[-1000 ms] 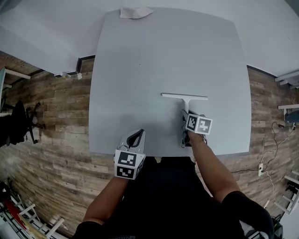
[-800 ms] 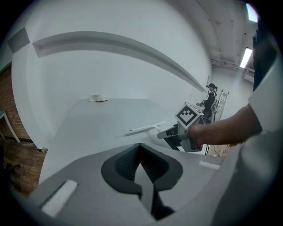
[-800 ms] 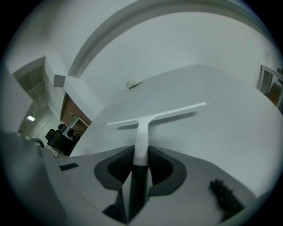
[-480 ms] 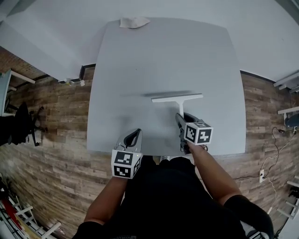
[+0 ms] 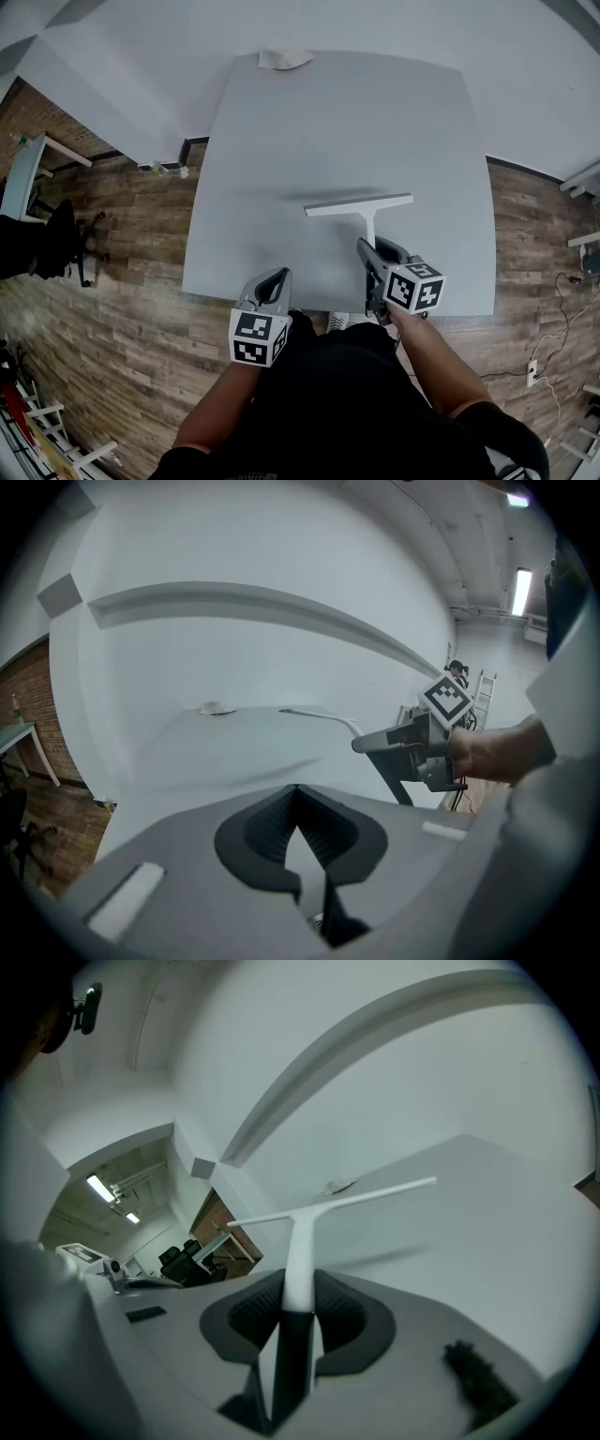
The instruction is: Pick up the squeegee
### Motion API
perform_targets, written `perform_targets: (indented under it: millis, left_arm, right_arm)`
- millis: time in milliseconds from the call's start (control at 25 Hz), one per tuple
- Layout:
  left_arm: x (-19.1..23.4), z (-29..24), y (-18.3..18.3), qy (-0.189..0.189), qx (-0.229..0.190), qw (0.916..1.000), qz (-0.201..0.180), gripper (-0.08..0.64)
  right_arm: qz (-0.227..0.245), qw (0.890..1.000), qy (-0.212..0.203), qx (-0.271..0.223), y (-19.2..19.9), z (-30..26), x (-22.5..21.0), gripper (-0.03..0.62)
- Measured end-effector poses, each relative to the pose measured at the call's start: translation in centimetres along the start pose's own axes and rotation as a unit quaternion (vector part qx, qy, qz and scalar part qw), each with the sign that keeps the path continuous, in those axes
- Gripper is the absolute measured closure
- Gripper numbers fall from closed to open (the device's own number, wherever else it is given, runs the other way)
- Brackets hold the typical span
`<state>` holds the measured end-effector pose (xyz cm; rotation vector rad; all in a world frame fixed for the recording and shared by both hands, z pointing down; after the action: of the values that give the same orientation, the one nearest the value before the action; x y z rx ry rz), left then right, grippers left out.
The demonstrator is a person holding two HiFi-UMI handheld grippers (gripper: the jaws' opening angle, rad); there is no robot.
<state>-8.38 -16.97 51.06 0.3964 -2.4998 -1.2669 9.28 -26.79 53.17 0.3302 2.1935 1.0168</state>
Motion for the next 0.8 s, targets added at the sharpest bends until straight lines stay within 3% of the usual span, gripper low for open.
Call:
perform_targets:
  millis: [400, 800]
  left_arm:
    - [-0.4, 2.1, 0.2, -0.014, 0.0, 0.9999, 0.003, 0.553]
    - [-1.2, 5.4, 4.4, 0.006, -0.004, 0.9998, 0.016, 0.553]
  right_arm:
    - [-0.003, 0.999, -0.04, 0.011, 1.5, 0.0, 2.5, 0.494]
    - [0.01, 0.999, -0.04, 0.001, 3.8, 1.6, 6.9, 0.494]
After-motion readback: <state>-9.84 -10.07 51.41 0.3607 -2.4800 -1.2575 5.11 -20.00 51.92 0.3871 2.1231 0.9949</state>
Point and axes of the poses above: the fingertips, and each gripper's own axes: z backward along the fingers, x to its left, y out of its underside, the point moved 3 cm from there along z, backward along the fingers, and after that the axes turned 4 degrees about y, right-handed, at the moved point
